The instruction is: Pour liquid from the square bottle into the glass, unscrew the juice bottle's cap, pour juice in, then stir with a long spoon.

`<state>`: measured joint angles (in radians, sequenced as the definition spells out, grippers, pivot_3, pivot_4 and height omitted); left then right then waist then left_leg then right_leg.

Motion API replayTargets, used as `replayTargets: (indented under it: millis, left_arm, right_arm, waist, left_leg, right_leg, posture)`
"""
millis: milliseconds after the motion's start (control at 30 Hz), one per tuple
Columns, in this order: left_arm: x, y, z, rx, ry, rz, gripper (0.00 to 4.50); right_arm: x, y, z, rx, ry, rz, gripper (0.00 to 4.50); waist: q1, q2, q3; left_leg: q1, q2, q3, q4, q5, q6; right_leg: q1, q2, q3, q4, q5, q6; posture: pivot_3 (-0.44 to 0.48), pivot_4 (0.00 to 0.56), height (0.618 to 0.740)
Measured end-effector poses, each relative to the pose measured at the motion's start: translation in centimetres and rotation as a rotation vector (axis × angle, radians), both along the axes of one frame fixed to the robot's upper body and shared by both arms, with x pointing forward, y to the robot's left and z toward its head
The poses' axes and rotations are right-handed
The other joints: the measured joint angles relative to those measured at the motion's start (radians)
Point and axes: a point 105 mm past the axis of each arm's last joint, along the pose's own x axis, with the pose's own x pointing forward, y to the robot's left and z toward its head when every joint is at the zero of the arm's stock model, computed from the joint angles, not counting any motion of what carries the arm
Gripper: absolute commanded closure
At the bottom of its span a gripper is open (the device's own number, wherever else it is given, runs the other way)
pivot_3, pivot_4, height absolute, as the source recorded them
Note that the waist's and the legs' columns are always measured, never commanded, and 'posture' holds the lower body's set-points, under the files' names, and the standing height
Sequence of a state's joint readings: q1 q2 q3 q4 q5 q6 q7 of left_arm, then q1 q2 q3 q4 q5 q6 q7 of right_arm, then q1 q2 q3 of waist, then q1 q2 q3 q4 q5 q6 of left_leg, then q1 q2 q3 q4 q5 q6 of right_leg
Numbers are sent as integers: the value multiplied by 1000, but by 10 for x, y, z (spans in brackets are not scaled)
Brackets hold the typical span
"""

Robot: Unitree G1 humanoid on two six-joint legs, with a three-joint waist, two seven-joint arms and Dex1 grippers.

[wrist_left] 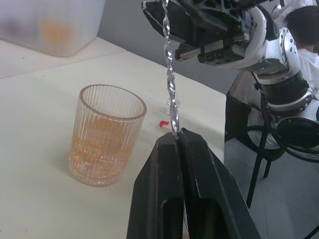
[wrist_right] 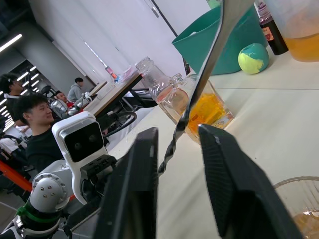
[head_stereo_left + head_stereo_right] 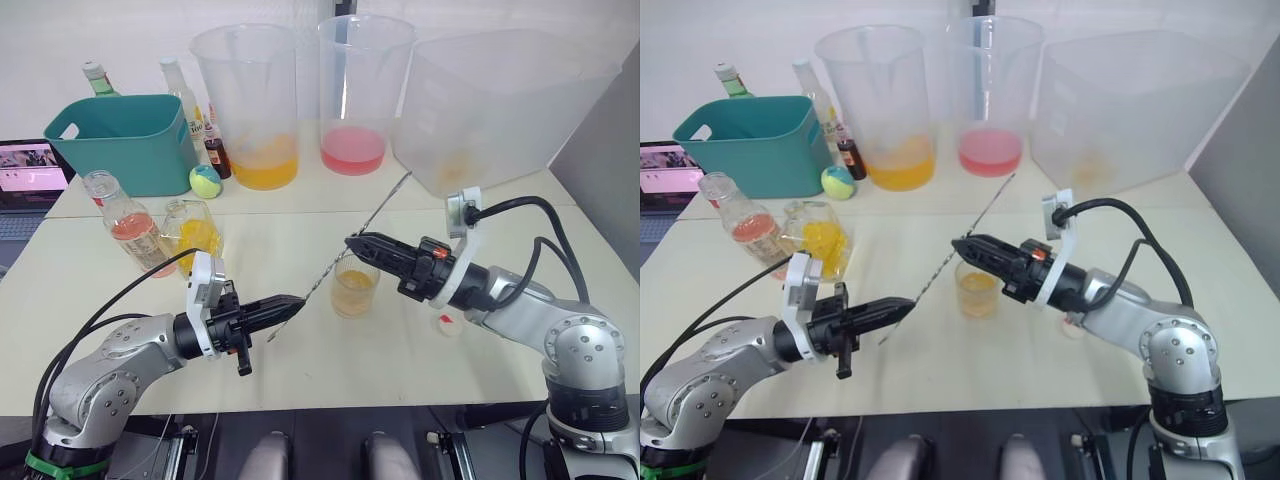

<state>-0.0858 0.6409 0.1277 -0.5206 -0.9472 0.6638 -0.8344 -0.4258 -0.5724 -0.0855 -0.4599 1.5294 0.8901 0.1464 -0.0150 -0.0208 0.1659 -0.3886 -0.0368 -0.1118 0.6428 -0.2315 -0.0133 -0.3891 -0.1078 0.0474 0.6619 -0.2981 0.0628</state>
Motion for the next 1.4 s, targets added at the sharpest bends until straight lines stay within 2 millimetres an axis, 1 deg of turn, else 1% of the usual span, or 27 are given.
replayTargets:
  millis: [33, 67, 333, 433, 567, 600, 667, 800, 833, 967, 1000, 1100, 1200, 1333, 1400]
  left_arm:
    - [0, 0, 0, 1, 0, 3, 4500]
    - [2, 1, -2, 4, 8, 14, 4500]
    - [2, 1, -3, 11, 5, 17, 4500]
    - [4, 1, -5, 34, 1, 35, 4500]
    - [8, -1, -3, 22, 16, 47, 4500]
    - [9, -2, -3, 11, 18, 55, 3866]
    - [10, -1, -2, 9, 13, 57, 3286]
    - [11, -1, 0, 17, -21, 52, 1857]
    - [11, 0, 0, 18, -24, 51, 1605]
    - [8, 6, -7, 50, -24, 48, 258]
    - [6, 10, -10, 68, -23, 54, 27]
    - [5, 19, -19, 124, -34, 75, 27]
    - [6, 22, -21, 135, -48, 79, 27]
    - [9, 23, -22, 155, -69, 79, 27]
    - [10, 22, -24, 161, -72, 72, 27]
  right_arm:
    - [0, 0, 0, -3, -2, -2, 4456]
    - [-3, 2, 2, 11, -10, 23, 4456]
    - [-1, 2, 0, 1, -12, 10, 4456]
    - [1, 2, -2, -10, -9, 2, 4456]
    - [4, 0, -1, -6, -8, -7, 4456]
    - [4, -1, 0, -4, -12, -10, 4500]
    - [8, -5, 0, -17, -14, -34, 4500]
    - [11, -8, 1, -20, -17, -54, 4500]
    - [12, -8, 2, -20, -21, -54, 4500]
    - [14, -20, 11, -14, -61, -93, 4500]
    - [14, -25, 16, -14, -76, -104, 4500]
    - [14, -38, 33, 2, -125, -132, 4500]
    - [13, -47, 54, -2, -192, -154, 4500]
    - [10, -54, 72, -67, -276, -180, 4500]
    - [10, -56, 74, -99, -296, -184, 4500]
  waist:
    - [0, 0, 0]
    - [0, 0, 0]
    - [0, 0, 0]
    - [0, 0, 0]
    - [0, 0, 0]
    - [0, 0, 0]
    - [0, 0, 0]
    - [0, 0, 0]
    - [0, 0, 0]
    - [0, 0, 0]
    - [0, 0, 0]
    - [0, 0, 0]
    - [3, 0, 0]
    - [2, 0, 0]
    - [2, 0, 0]
  left_leg:
    - [0, 0, 0, 0, 0, 0]
    - [0, 0, 0, 0, 0, 0]
    - [0, 0, 0, 0, 0, 0]
    - [0, 0, 0, 0, 0, 0]
    - [0, 0, 0, 0, 0, 0]
    - [0, 0, 0, 0, 0, 0]
    - [-1, 0, 0, 0, 0, 0]
    - [0, 0, 0, 0, 0, 0]
    - [0, 0, 0, 0, 0, 0]
    - [-1, 0, 0, -1, 0, 0]
    - [-1, 0, 0, -1, 0, 0]
    - [-1, 0, 0, -1, 0, 0]
    - [-1, 0, 0, -1, 0, 0]
    - [-2, 0, 0, -1, 0, 0]
    - [-2, 1, 0, -1, 0, 0]
  right_leg:
    - [0, 0, 0, 0, 0, 0]
    - [0, 0, 0, 0, 0, 0]
    - [0, 0, 0, 0, 0, 0]
    - [0, 0, 0, -1, 0, 0]
    - [0, 0, 0, -1, 0, 0]
    - [0, 0, 0, 0, 0, 0]
    - [0, 0, 0, 0, 0, 0]
    - [0, 0, 0, -1, 0, 0]
    - [0, 0, 0, -1, 0, 0]
    - [0, 0, 0, -1, 0, 0]
    - [0, 0, 0, -1, 0, 0]
    - [0, 0, 0, -3, 0, 0]
    - [0, 0, 0, -4, 0, 0]
    - [0, 0, 0, -5, 0, 0]
    - [0, 0, -1, -5, 0, 0]
  posture:
    - [0, 150, 738]
    - [0, 150, 738]
    - [0, 150, 738]
    - [0, 150, 738]
    - [0, 150, 738]
    - [0, 150, 738]
    - [0, 150, 738]
    - [0, 150, 738]
    - [0, 150, 738]
    - [0, 150, 738]
    - [0, 150, 738]
    - [0, 150, 738]
    - [0, 150, 738]
    - [0, 150, 738]
    - [0, 150, 738]
